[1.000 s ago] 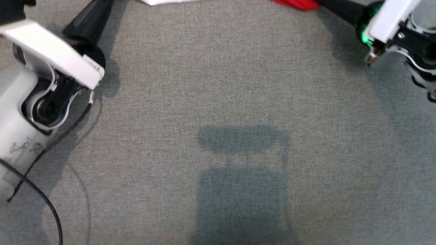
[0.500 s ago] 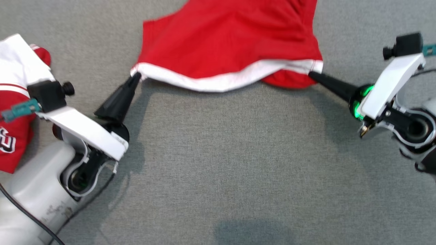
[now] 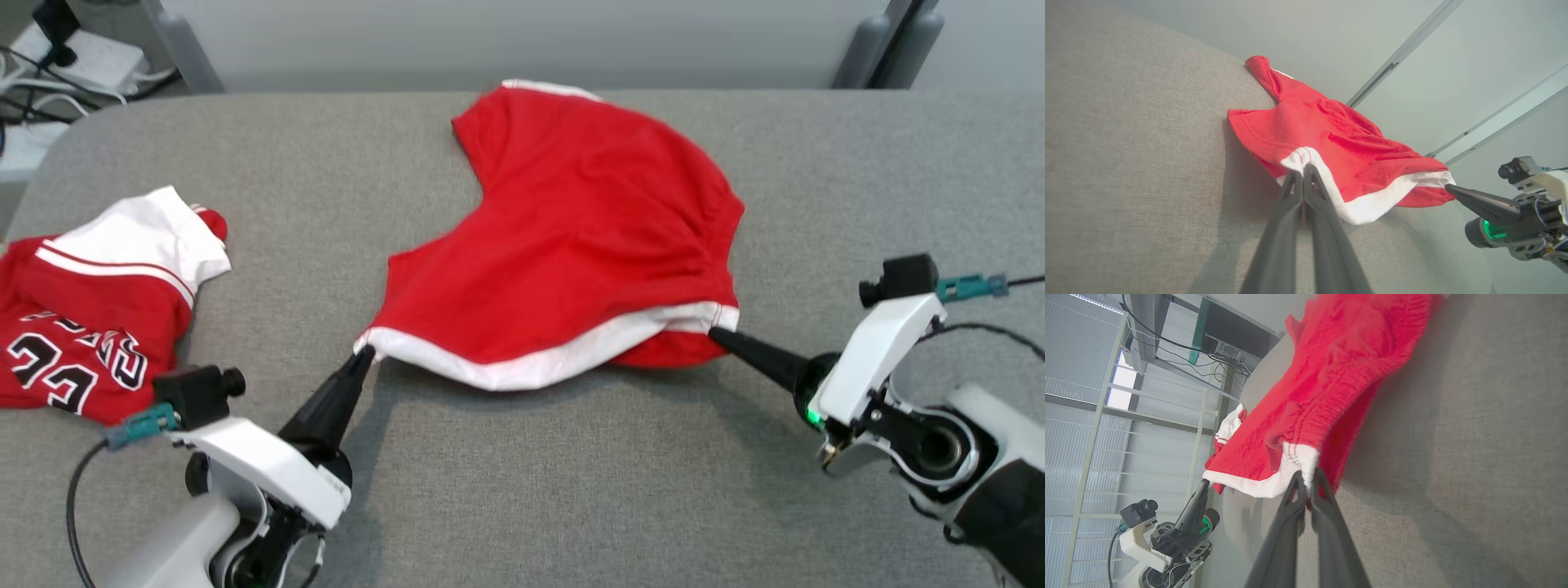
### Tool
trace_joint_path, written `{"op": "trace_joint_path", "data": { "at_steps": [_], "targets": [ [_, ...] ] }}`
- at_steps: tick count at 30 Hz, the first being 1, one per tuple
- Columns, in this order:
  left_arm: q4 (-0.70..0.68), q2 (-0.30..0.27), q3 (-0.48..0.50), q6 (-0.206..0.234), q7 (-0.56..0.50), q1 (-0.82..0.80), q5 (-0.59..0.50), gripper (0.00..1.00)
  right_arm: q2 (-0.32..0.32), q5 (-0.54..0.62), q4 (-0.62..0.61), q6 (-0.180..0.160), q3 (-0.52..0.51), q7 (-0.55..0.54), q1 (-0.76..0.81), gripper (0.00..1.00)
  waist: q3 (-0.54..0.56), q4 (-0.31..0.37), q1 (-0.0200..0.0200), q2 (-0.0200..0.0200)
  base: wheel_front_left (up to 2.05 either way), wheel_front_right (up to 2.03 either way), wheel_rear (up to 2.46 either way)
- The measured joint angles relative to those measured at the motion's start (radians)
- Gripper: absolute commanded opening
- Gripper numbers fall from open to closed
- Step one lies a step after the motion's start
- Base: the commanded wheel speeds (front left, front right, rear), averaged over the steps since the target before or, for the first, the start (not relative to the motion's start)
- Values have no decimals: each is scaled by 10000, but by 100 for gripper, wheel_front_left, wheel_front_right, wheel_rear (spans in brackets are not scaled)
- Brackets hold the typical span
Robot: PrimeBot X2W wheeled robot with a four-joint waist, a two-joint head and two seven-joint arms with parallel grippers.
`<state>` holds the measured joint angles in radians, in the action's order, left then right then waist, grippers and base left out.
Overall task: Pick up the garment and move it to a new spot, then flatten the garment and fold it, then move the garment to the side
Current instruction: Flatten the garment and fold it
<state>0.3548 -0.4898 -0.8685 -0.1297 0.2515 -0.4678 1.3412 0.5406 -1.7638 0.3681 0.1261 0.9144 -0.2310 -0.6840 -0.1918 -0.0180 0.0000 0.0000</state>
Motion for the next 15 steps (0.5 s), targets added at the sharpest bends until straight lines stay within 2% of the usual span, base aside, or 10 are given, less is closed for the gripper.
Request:
{"op": "trace_joint_path", "data": {
  "at_steps": [5,15],
  "targets": [
    [192,313,259,0,0,793,-295,0,-107,82,33,0,-50,-13,788,0,642,-25,0,1,0,0,0],
    [447,368,196,0,0,1383,-479,0,-297,357,65,0,-182,-470,1604,0,1102,85,0,1,0,0,0]
  ]
}}
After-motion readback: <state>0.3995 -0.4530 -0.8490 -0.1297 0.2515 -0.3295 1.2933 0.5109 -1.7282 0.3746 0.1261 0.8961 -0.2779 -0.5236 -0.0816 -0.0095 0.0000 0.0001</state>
